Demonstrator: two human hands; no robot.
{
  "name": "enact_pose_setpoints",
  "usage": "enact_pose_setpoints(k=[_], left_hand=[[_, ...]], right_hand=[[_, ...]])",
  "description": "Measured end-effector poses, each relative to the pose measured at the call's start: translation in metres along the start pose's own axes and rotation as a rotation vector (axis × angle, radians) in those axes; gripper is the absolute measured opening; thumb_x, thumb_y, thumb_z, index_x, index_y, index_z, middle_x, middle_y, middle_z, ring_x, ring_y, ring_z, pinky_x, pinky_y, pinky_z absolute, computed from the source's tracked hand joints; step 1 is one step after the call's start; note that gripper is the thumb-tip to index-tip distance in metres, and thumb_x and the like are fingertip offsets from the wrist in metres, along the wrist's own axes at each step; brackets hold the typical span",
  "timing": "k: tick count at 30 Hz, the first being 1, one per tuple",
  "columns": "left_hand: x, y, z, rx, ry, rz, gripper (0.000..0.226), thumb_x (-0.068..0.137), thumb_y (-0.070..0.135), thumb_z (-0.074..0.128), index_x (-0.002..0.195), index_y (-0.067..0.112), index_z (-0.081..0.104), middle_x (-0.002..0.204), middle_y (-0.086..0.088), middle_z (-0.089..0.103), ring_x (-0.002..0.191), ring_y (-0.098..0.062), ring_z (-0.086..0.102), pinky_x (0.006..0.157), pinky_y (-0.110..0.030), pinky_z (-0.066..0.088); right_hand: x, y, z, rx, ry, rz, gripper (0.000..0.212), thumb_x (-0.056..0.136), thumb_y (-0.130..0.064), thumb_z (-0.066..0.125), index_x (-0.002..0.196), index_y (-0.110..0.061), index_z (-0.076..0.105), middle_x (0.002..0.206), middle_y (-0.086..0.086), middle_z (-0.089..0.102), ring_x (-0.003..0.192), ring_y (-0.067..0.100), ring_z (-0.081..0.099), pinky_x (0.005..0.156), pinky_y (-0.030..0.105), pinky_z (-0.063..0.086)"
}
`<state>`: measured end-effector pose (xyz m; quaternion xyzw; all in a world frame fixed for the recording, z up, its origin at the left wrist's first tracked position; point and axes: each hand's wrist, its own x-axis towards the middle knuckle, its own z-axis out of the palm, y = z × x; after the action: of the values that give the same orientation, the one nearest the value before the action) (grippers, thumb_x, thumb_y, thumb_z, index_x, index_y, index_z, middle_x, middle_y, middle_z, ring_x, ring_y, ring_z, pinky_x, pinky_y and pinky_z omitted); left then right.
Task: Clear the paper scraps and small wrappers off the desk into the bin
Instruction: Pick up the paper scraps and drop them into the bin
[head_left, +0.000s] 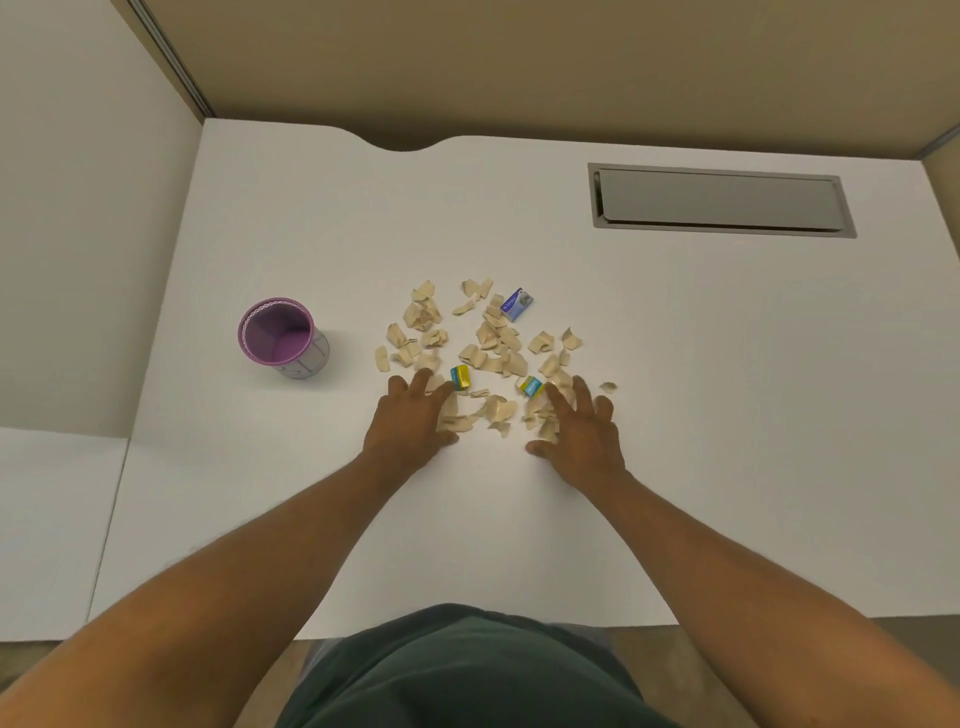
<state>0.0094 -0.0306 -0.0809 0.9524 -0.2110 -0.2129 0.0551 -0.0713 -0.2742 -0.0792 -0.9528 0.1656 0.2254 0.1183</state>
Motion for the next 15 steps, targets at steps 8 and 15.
enact_pose_setpoints(k=[8,15], left_hand=[[0.002,0.004,0.000,-0.136,0.017,0.040,0.039,0.091,0.011,0.061,0.130,0.019,0.062,0.118,-0.008,0.057,0.106,-0.029,0.054,0.080,-0.044,0.056],[-0.001,-0.005,0.004,-0.472,0.148,-0.111,0.028,0.089,0.013,0.072,0.116,0.019,0.076,0.108,-0.007,0.070,0.102,-0.028,0.064,0.080,-0.027,0.041]], right_hand=[[-0.009,-0.008,0.006,0.127,0.083,-0.106,0.032,0.095,-0.004,0.055,0.123,-0.019,0.061,0.138,0.006,0.044,0.116,0.029,0.049,0.084,0.037,0.051],[0.003,-0.010,-0.006,0.208,0.138,-0.055,0.016,0.088,-0.001,0.059,0.096,-0.005,0.072,0.098,0.009,0.067,0.091,0.031,0.067,0.073,0.037,0.053]])
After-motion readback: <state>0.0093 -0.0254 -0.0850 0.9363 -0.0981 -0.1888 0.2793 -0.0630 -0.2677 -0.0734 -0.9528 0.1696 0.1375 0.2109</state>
